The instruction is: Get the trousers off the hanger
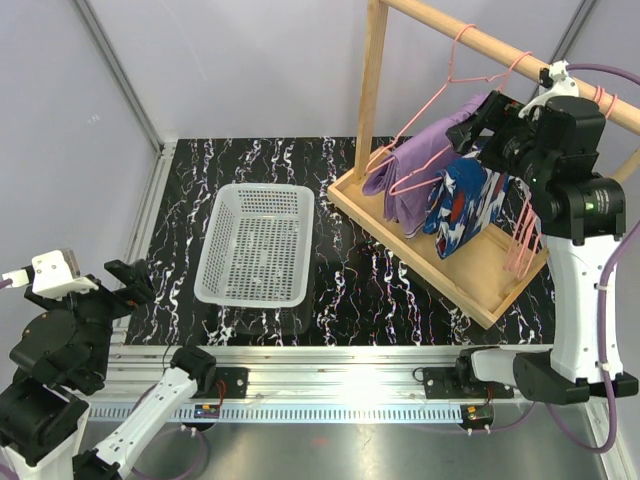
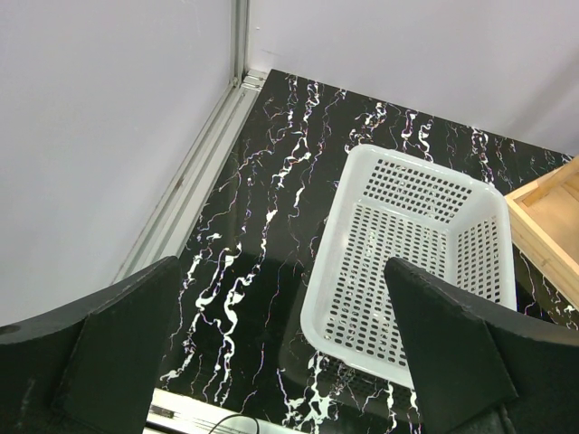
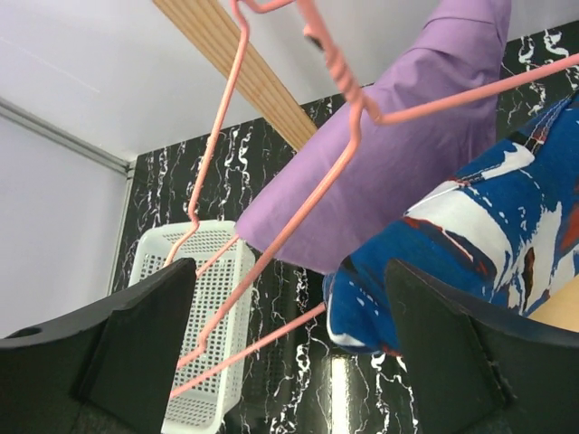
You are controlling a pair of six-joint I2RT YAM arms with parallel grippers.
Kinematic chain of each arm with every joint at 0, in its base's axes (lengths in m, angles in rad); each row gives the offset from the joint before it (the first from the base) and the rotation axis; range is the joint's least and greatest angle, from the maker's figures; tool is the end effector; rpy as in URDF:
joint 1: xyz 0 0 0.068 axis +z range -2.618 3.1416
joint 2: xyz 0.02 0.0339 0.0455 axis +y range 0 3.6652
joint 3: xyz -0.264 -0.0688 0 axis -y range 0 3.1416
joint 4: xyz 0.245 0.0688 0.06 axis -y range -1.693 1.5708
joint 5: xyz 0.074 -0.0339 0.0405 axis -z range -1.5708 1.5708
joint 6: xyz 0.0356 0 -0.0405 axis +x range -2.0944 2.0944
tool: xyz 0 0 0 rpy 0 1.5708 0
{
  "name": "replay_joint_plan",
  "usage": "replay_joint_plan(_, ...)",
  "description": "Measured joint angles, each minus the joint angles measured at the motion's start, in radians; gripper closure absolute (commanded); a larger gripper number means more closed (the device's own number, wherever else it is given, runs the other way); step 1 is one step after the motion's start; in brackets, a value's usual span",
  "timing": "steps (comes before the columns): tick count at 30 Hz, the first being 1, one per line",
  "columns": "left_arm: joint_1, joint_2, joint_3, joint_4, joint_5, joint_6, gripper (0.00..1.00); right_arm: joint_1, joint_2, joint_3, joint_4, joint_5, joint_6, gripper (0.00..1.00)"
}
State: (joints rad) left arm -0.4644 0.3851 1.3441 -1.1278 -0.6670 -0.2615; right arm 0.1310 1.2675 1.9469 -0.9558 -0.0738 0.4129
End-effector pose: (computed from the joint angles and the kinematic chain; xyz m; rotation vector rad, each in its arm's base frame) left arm -0.0192 0.0343 0.4306 -0.3100 1.6749 0.0396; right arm 0.1973 0.0286 0.5362 0.2110 1.8581 0.4460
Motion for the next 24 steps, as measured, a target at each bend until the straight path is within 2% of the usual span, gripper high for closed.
replay_joint_plan(4,0.0,0.0,0.0,0.0,0.0,0.0,0.01,0.0,0.063,0.044,-0.017,0.066,0.003,0.12)
replay_joint_plan(5,0.0,0.0,0.0,0.0,0.0,0.0,0.01,0.0,0.086,0.068,-0.023,0.086,-0.003,0.16)
replay_joint_plan(6,0.0,0.0,0.0,0.0,0.0,0.0,0.01,0.003,0.108,0.098,-0.035,0.101,-0.006,0.24)
replay_joint_plan(10,0.0,0.0,-0.003,0.0,0.001,-0.001,0.01,0.006,0.163,0.178,-0.076,0.166,-0.012,0.38)
replay_joint_plan(22,0.0,0.0,-0.014,0.0,0.007,-0.001,0.01,0.007,0.118,0.132,-0.109,0.286,-0.04,0.48)
replay_joint_plan(24,0.0,0.0,-0.014,0.0,0.008,-0.001,0.01,0.008,0.105,0.11,-0.1,0.303,-0.053,0.53)
